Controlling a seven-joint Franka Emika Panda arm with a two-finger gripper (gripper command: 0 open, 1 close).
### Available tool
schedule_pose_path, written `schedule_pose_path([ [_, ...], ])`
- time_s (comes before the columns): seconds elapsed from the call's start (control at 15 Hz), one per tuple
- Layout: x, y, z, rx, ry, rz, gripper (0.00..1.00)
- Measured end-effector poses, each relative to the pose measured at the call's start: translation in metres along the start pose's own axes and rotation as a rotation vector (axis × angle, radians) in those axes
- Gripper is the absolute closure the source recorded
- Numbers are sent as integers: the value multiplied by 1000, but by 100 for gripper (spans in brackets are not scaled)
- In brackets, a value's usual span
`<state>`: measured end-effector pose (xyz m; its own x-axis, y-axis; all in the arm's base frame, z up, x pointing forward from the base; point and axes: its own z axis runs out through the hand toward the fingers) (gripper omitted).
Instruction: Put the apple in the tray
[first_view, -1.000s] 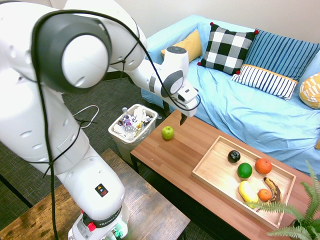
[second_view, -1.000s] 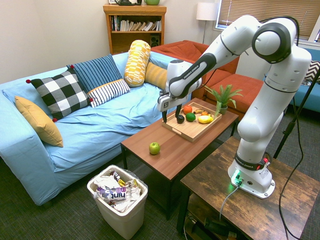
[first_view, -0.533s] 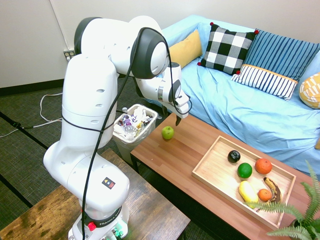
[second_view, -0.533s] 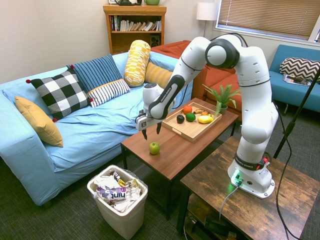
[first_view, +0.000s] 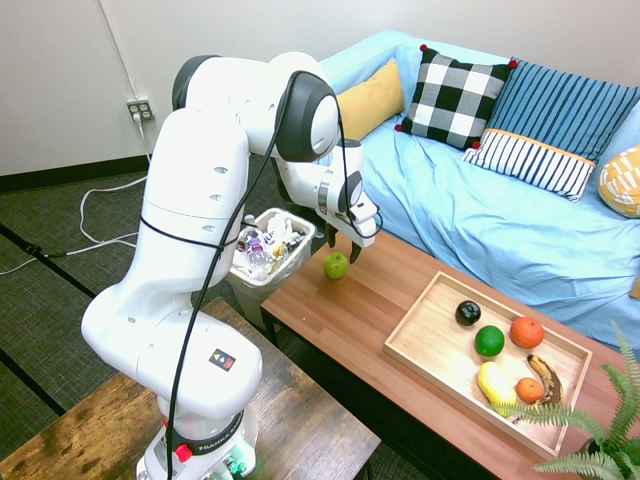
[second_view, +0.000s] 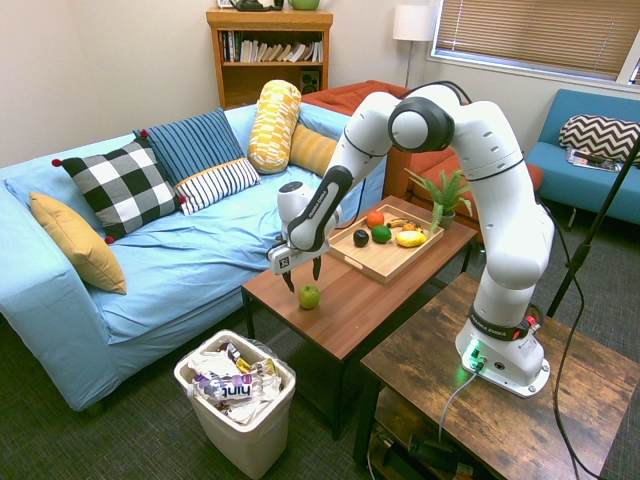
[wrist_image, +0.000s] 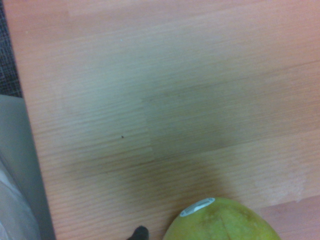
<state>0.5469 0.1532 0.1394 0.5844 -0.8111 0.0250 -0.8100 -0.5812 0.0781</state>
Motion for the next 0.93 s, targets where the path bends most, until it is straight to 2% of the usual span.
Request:
schedule_pose_path([
  [0.4,0,8,25,-44,-25,13,0],
  [0.47,0,9,28,-47,-31,13,100],
  [0.93,0,10,37,-55,-68,12,100],
])
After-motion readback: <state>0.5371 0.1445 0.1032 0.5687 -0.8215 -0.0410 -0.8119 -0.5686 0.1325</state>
